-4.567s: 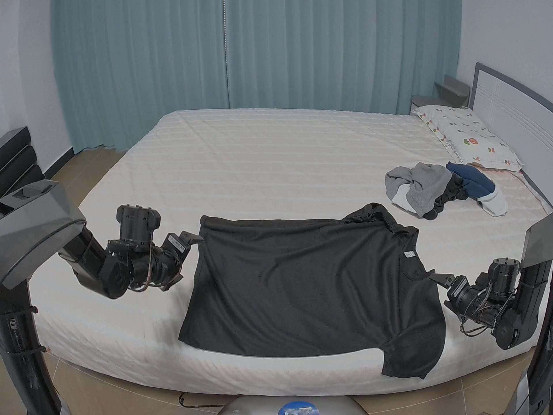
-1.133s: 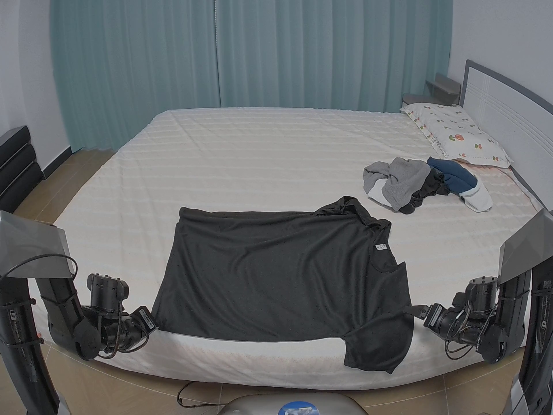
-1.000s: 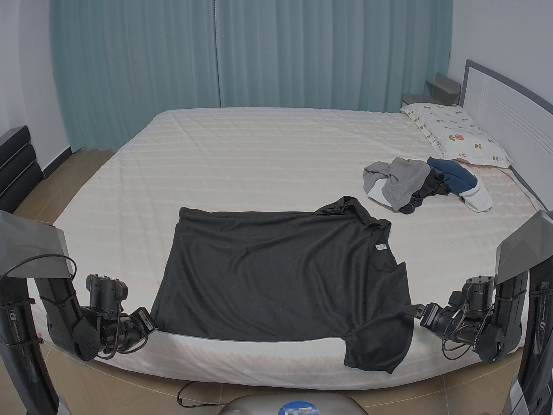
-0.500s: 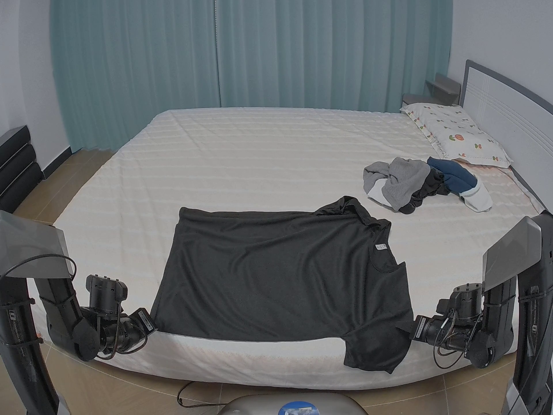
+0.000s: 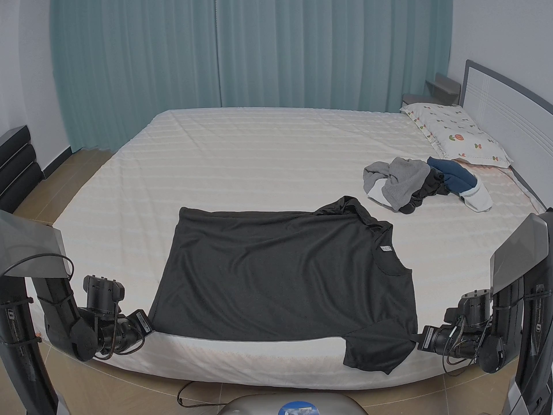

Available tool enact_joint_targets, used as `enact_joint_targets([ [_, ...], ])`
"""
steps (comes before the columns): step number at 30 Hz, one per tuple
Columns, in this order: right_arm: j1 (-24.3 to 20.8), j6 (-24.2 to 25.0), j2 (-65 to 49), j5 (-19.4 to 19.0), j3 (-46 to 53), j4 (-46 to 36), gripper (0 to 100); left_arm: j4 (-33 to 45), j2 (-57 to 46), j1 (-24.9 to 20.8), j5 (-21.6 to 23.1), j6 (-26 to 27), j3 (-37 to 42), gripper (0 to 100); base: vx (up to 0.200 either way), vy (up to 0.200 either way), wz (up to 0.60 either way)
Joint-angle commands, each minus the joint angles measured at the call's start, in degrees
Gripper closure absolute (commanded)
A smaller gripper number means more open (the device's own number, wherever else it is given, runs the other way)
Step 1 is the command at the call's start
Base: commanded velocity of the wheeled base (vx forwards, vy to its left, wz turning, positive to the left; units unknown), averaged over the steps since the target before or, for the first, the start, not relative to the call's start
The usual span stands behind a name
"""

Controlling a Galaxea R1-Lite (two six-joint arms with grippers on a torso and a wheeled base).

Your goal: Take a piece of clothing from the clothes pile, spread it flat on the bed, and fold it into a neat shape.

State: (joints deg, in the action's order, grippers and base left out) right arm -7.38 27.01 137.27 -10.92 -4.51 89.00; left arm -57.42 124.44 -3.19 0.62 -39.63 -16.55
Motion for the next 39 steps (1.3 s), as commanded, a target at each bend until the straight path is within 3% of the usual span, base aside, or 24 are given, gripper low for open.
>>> enact_joint_targets([
  [1, -0.2, 0.1, -2.6, -0.2, 2.8, 0.5, 100, 0.0, -0.4, 0.5, -0.1, 1.9, 1.6, 100, 0.000, 0.000, 0.00],
  [10, -2.2, 1.0, -2.0, 0.4, 4.5, -0.5, 100, 0.0, -0.7, 0.5, -1.5, 5.5, 4.1, 100, 0.000, 0.000, 0.00],
  [17, -7.0, 1.1, -1.6, 5.2, 4.5, -0.8, 100, 0.0, -1.0, 0.4, -1.7, 5.6, 4.4, 100, 0.000, 0.000, 0.00],
  [23, -5.4, 0.4, -3.6, 7.2, 4.5, -1.6, 100, -0.1, -0.5, 0.4, -1.7, 7.2, 5.0, 100, 0.000, 0.000, 0.00],
  [34, -0.3, -1.6, -3.8, 7.1, 4.5, -5.0, 100, -0.3, -0.3, 0.2, -1.7, 7.2, 5.0, 100, 0.000, 0.000, 0.00],
  [39, -0.6, -1.5, -2.7, 7.0, 4.5, -4.6, 100, -0.2, -0.3, 0.2, -1.7, 7.2, 5.0, 100, 0.000, 0.000, 0.00],
])
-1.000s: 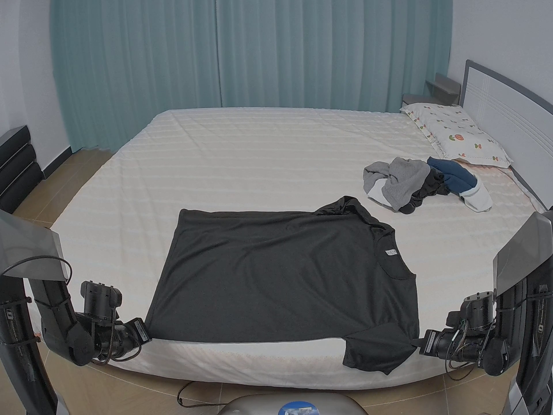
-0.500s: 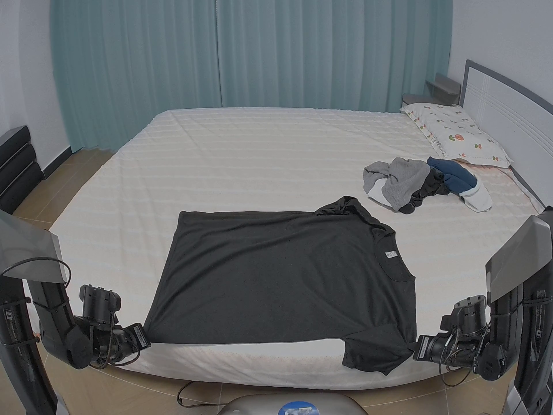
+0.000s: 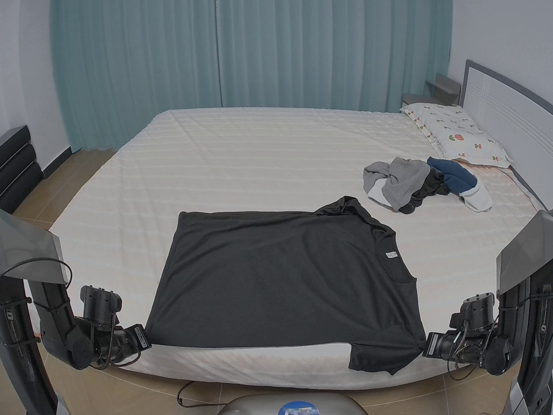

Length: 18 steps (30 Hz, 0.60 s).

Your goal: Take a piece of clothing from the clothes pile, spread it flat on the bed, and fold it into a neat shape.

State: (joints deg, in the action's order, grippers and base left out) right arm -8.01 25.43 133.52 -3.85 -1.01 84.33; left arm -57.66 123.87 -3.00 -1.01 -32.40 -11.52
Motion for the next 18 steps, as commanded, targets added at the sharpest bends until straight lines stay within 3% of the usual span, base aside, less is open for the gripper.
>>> enact_joint_targets([
  [1, -0.1, 0.1, 1.0, -0.1, 1.0, 0.0, 100, 0.0, 0.2, 0.0, 0.0, 0.0, 0.0, 100, 0.000, 0.000, 0.00],
  [3, -0.6, 0.0, 1.3, -0.1, 1.0, 0.1, 100, -0.2, 0.1, 0.0, 0.0, -0.1, 0.0, 100, 0.000, 0.000, 0.00],
  [4, -1.0, 0.0, 1.2, -0.1, 1.0, 0.2, 0, -0.3, 0.0, 0.0, 0.0, -0.1, -0.1, 100, 0.000, 0.000, 0.00],
  [5, -1.2, 0.1, 1.1, -0.1, 1.0, 0.4, 0, -0.3, -0.1, 0.1, 0.0, -0.1, 0.0, 0, 0.000, 0.000, 0.00],
  [12, -0.6, 0.8, -0.8, 0.0, 1.0, 5.1, 0, -0.3, -0.5, 0.2, 0.0, -0.4, -0.3, 0, 0.000, 0.000, 0.00],
  [18, -1.6, 1.6, -7.8, -0.3, 0.7, 5.1, 0, -0.2, -6.7, 0.5, 0.9, -0.6, -0.4, 0, 0.000, 0.000, 0.00],
])
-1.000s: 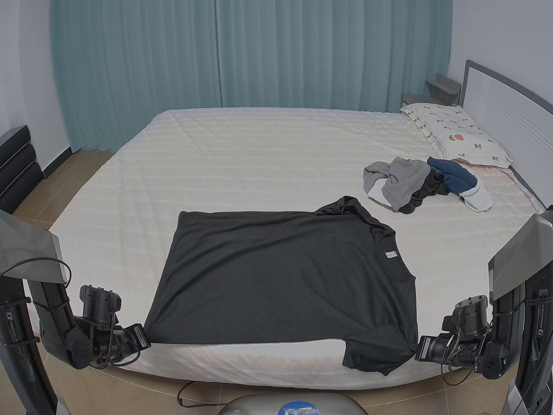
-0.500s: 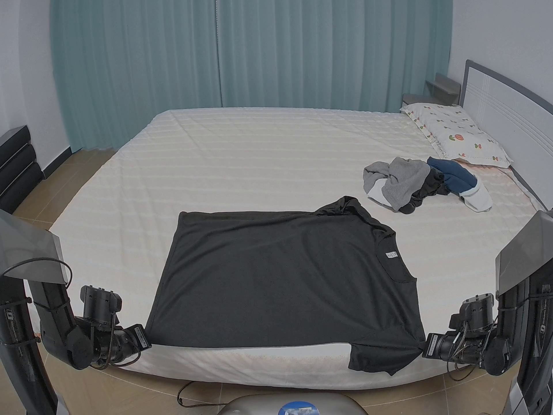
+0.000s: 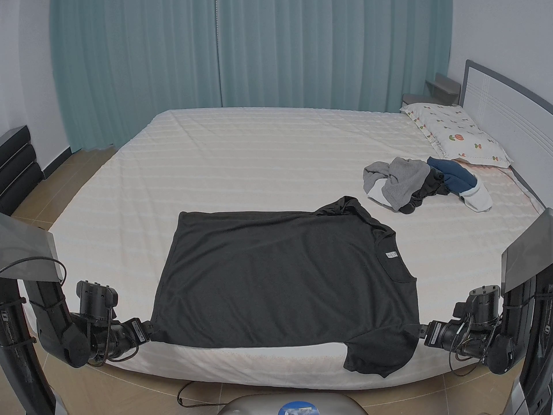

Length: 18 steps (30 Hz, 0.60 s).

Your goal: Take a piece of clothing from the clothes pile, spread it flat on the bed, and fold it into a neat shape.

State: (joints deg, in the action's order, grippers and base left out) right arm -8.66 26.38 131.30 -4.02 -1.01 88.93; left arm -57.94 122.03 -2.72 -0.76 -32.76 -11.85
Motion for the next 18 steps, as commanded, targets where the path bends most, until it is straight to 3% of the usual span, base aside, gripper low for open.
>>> enact_joint_targets([
  [1, -1.5, 1.1, -6.0, -0.1, 0.7, 0.5, 0, 0.0, -5.1, 0.3, 0.8, -0.4, -0.2, 0, 0.000, 0.000, 0.00],
  [10, -3.6, 1.7, -6.3, -0.1, -2.5, 0.5, 0, -0.1, -4.9, 1.4, 0.9, -4.1, -2.2, 0, 0.000, 0.000, 0.00],
  [13, -3.7, 2.1, -6.1, -0.2, -3.4, 0.4, 0, 0.0, -4.7, 2.0, 0.9, -4.2, -2.7, 0, 0.000, 0.200, 0.00],
  [18, -7.7, 6.4, -4.7, 0.0, -5.8, 0.4, 0, -0.2, -3.6, 2.2, 1.0, -4.2, -3.3, 0, 0.000, 0.200, 0.00],
])
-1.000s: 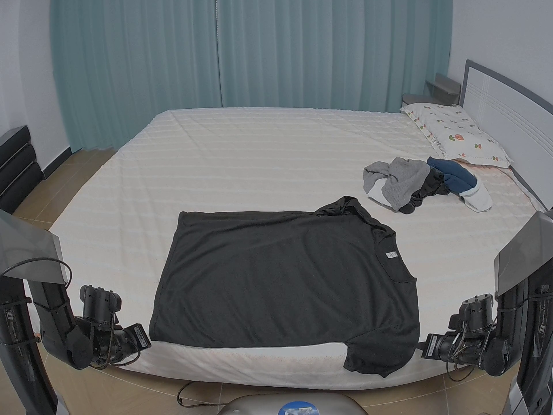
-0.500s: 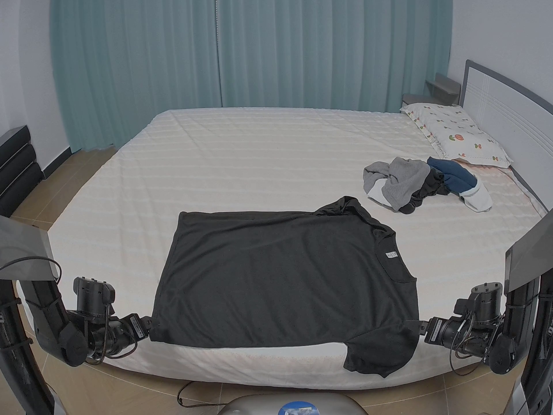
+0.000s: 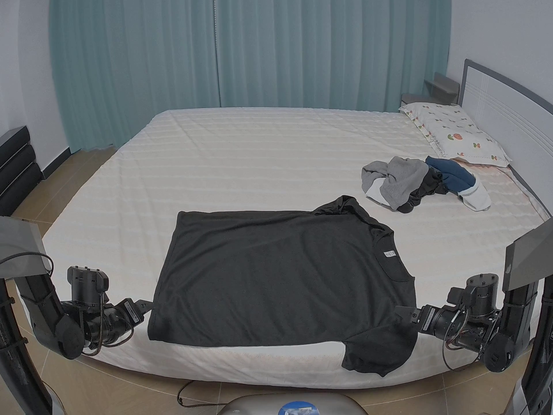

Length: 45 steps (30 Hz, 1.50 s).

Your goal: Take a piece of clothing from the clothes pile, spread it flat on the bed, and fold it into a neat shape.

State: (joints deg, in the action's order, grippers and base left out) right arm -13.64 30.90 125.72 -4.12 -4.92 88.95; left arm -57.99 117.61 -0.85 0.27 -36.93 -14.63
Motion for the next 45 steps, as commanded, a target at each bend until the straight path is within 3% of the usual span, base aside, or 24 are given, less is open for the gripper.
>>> enact_joint_targets([
  [1, -3.1, 2.0, 0.9, 0.2, -2.3, 0.3, 0, -0.1, 0.8, 0.3, 0.0, -0.1, -0.4, 0, 0.000, 0.200, 0.00],
  [8, -3.1, 2.0, 1.2, 0.3, -7.1, -1.5, 0, -0.3, 1.5, 0.1, 1.3, -0.3, -0.6, 0, 0.000, 0.000, 0.00],
  [16, -3.0, 2.0, 2.1, 0.5, -15.4, -7.3, 0, 0.0, 1.6, -0.8, 1.9, -4.7, -2.2, 0, 0.075, 0.000, 0.00],
  [34, -3.1, 0.2, 3.5, 5.1, -54.5, -45.9, 0, -0.3, 3.3, -3.5, 5.4, -8.6, -3.7, 0, 0.167, 0.000, 0.00],
  [40, -3.0, -0.2, 9.8, 8.3, -64.1, -50.7, 0, -0.3, 3.7, -3.9, 5.4, -9.8, -3.7, 0, 0.000, 0.000, 0.00],
  [45, -3.1, -0.1, 13.3, 8.3, -70.0, -54.2, 0, -0.3, 4.5, -4.0, 5.4, -9.9, -3.7, 0, 0.000, 0.000, 0.00],
])
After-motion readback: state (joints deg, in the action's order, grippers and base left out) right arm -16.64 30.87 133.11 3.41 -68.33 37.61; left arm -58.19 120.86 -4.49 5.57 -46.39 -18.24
